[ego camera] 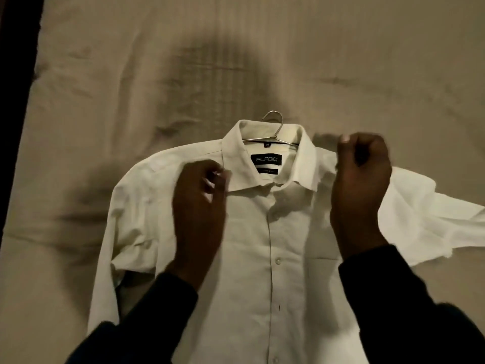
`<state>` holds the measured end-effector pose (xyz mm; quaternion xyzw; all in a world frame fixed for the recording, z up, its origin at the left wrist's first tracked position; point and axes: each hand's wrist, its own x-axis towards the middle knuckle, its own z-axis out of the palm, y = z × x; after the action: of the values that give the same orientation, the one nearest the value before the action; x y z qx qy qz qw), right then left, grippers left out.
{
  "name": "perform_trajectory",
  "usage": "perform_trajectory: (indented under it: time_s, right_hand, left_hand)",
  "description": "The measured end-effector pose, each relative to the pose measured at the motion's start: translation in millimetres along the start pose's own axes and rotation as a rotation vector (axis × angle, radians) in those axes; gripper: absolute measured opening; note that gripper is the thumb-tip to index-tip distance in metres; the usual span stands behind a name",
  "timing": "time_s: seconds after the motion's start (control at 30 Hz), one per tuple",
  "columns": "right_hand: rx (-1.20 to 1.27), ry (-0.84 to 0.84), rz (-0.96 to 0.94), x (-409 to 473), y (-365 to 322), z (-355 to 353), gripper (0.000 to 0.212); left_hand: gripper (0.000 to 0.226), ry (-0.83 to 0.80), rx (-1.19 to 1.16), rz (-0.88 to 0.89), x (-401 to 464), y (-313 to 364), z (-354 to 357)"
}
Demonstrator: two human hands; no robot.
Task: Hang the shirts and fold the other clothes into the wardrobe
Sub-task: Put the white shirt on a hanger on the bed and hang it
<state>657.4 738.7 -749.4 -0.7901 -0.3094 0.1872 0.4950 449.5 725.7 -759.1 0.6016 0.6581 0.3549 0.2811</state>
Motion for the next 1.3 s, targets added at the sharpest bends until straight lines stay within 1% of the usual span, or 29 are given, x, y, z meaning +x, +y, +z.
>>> perform_trajectory:
  time_s: [0.07, 0.13, 0.2, 0.23, 0.27, 0.3, 0.33, 0.37, 0.4, 0.43, 0.47, 0.5, 0.53, 0.6, 0.63, 0.67, 0.7, 0.73, 0.8, 0.87, 0.93, 1.03, 1.1, 1.17, 1.23, 1.27, 1.3]
  right_hand:
    - [0.007, -0.090, 0.034, -24, 7, -6, 0.013]
    - [-0.018, -0.245, 0.067, -36, 16, -4, 0.012]
    - [-0.131, -0.389, 0.054, -40, 22, 1, 0.010]
    - [-0.177, -0.402, 0.046, -41, 23, 4, 0.011]
    - [-0.203, -0.363, 0.054, -41, 22, 5, 0.013]
    - [-0.211, -0.280, 0.076, -42, 19, 5, 0.019]
    - [-0.201, -0.185, 0.124, -45, 13, 4, 0.029]
    - [-0.183, -0.128, 0.202, -50, 6, 3, 0.038]
    - [-0.153, -0.134, 0.295, -56, -2, 3, 0.046]
    - [-0.108, -0.189, 0.397, -64, -10, 4, 0.049]
    - [-0.068, -0.251, 0.495, -73, -17, 8, 0.047]
    - [-0.054, -0.290, 0.564, -81, -22, 13, 0.044]
    - [-0.061, -0.289, 0.600, -88, -24, 19, 0.042]
    - [-0.070, -0.222, 0.630, -91, -23, 31, 0.035]
    - [-0.055, -0.177, 0.647, -90, -20, 35, 0.026]
    - [-0.024, -0.129, 0.674, -87, -17, 39, 0.017]
    - [0.024, -0.090, 0.707, -85, -13, 40, 0.013]
    - [0.091, -0.062, 0.747, -83, -12, 40, 0.014]
    - [0.249, -0.023, 0.819, -83, -11, 36, 0.020]
    - [0.327, 0.002, 0.836, -83, -12, 30, 0.018]
    - [0.342, 0.011, 0.826, -81, -10, 25, 0.017]
    - [0.348, 0.022, 0.833, -78, -4, 20, 0.015]
    - [0.391, -0.022, 0.865, -76, -2, 17, 0.013]
    - [0.476, -0.128, 0.900, -74, -3, 12, 0.014]
    - [0.511, -0.227, 0.899, -72, -4, 4, 0.009]
    - [0.502, -0.262, 0.893, -70, -6, 0, 0.004]
    - [0.473, -0.285, 0.879, -68, -6, -4, 0.007]
  left_hand:
    - [0.007, -0.167, -0.060, -0.013, -22, 16, 24]
    - [0.014, -0.252, -0.090, -0.068, -32, 21, 41]
    - [0.017, -0.242, -0.070, -0.086, -33, 22, 51]
    - [0.018, -0.217, -0.055, -0.103, -32, 24, 52]
    - [0.020, -0.190, -0.045, -0.150, -31, 25, 52]
    - [0.023, -0.166, -0.067, -0.248, -29, 27, 53]
    - [0.023, -0.157, -0.133, -0.407, -28, 27, 54]
    - [0.023, -0.155, -0.291, -0.617, -26, 29, 55]
    - [0.023, -0.153, -0.510, -0.826, -24, 32, 54]
    - [0.023, -0.143, -0.680, -0.974, -24, 33, 52]
    - [0.021, -0.136, -0.752, -1.035, -25, 33, 50]
    - [0.019, -0.138, -0.736, -1.023, -26, 33, 47]
    - [0.018, -0.141, -0.670, -0.953, -28, 34, 45]
    - [0.017, -0.125, -0.449, -0.711, -33, 30, 44]
    - [0.017, -0.101, -0.350, -0.582, -35, 27, 45]
    - [0.018, -0.077, -0.274, -0.466, -34, 24, 46]
    - [0.019, -0.053, -0.226, -0.368, -33, 21, 49]
    - [0.018, -0.034, -0.206, -0.301, -31, 18, 53]
    - [0.012, -0.013, -0.179, -0.238, -24, 18, 60]
    - [0.015, 0.006, -0.146, -0.261, -18, 24, 68]
    - [0.021, 0.014, -0.125, -0.339, -12, 31, 78]
    - [0.018, 0.016, -0.014, -0.375, -7, 38, 88]
    - [0.016, 0.003, 0.097, -0.363, -5, 43, 89]
    - [0.016, -0.050, 0.160, -0.363, -3, 46, 87]
    - [0.018, -0.120, 0.112, -0.452, 3, 46, 78]
    - [0.020, -0.151, 0.042, -0.527, 6, 46, 71]
    - [0.023, -0.170, -0.056, -0.610, 9, 46, 64]
